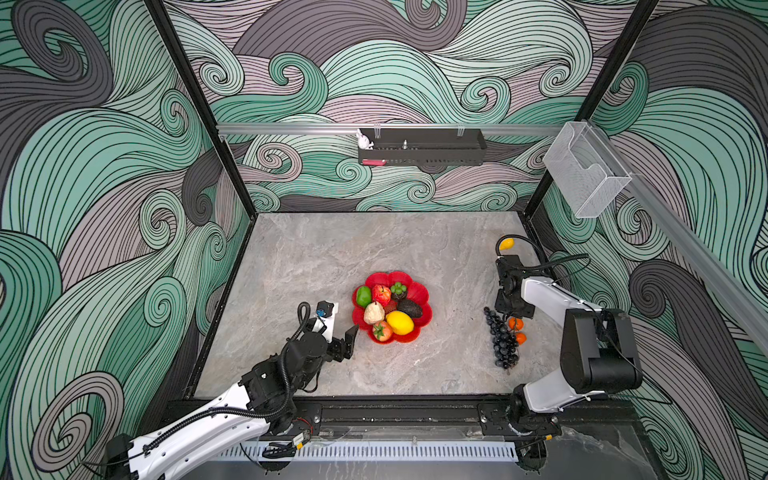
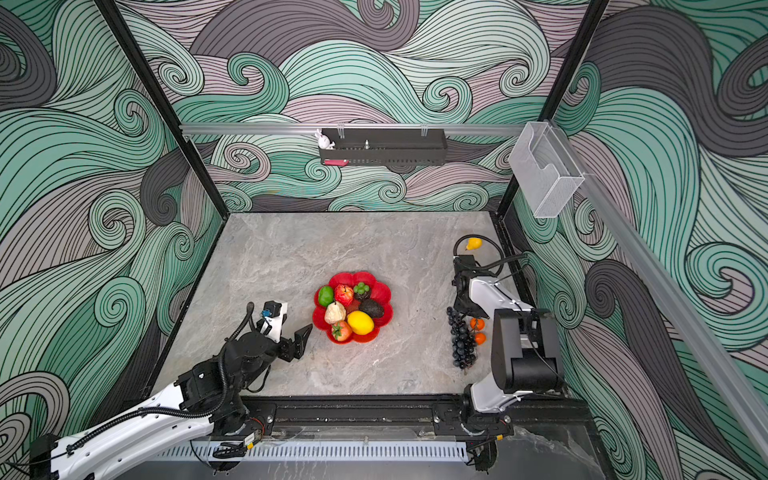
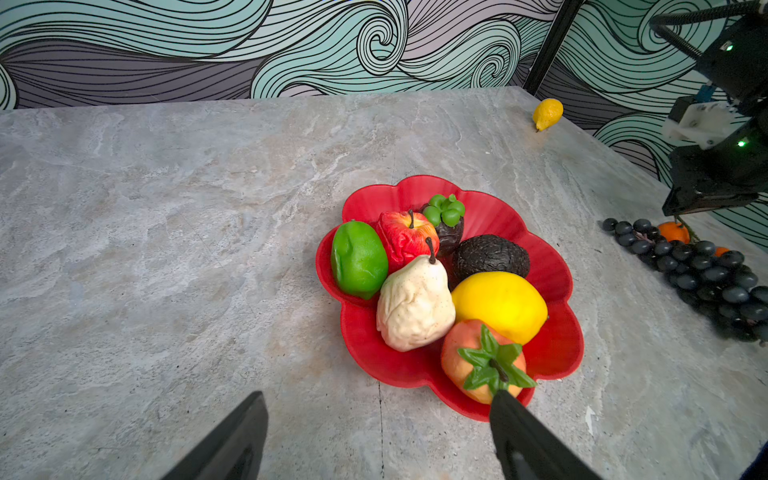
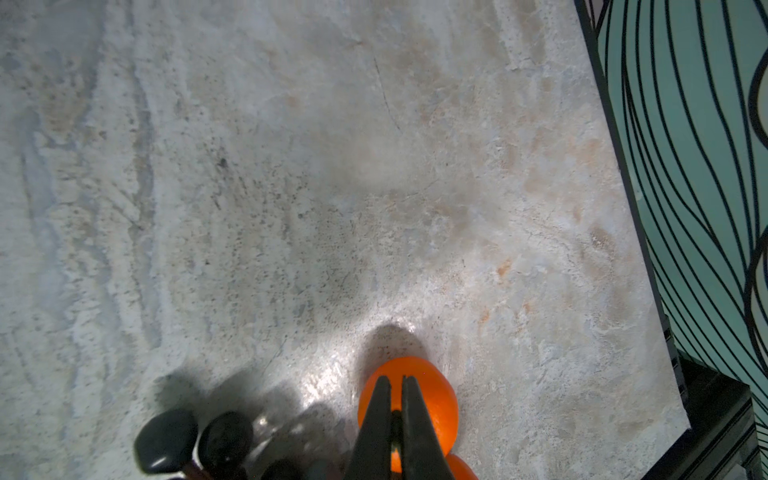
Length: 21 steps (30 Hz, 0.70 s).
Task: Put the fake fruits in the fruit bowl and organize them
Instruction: 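Lower the right gripper onto the orange tomato vine and grasp its stem, then lift the tomato vine and carry it over the bowl with the right gripper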
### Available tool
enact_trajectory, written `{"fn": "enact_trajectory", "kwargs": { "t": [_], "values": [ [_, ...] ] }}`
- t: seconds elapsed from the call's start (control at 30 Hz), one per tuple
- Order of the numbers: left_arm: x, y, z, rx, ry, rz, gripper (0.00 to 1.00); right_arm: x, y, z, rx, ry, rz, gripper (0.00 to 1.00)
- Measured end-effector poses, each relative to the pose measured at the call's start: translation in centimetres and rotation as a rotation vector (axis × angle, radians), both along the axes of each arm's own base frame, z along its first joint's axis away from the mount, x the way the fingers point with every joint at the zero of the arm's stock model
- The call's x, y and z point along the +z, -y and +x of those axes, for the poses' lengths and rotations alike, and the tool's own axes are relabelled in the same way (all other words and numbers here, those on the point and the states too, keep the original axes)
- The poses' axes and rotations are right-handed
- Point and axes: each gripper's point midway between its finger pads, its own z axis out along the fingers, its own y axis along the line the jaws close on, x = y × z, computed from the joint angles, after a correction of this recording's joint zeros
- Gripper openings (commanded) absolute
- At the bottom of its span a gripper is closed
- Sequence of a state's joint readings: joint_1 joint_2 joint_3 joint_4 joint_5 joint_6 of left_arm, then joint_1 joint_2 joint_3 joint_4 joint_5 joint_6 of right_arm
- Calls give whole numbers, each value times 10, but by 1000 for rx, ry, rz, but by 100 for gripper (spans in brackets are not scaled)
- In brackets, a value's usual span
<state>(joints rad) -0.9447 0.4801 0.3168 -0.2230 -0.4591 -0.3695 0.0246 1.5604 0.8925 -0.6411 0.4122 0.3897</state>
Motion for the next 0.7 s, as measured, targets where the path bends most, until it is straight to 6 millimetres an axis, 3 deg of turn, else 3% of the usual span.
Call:
{"fn": "enact_trajectory", "kwargs": {
  "t": [0.3,0.7],
  "values": [
    [0,0,0,0,0,0,86,14,1,1,6,28,-20,1],
    [-2,1,1,1,-3,7,88,99,-28,28,115,246,-33,1]
  ]
}}
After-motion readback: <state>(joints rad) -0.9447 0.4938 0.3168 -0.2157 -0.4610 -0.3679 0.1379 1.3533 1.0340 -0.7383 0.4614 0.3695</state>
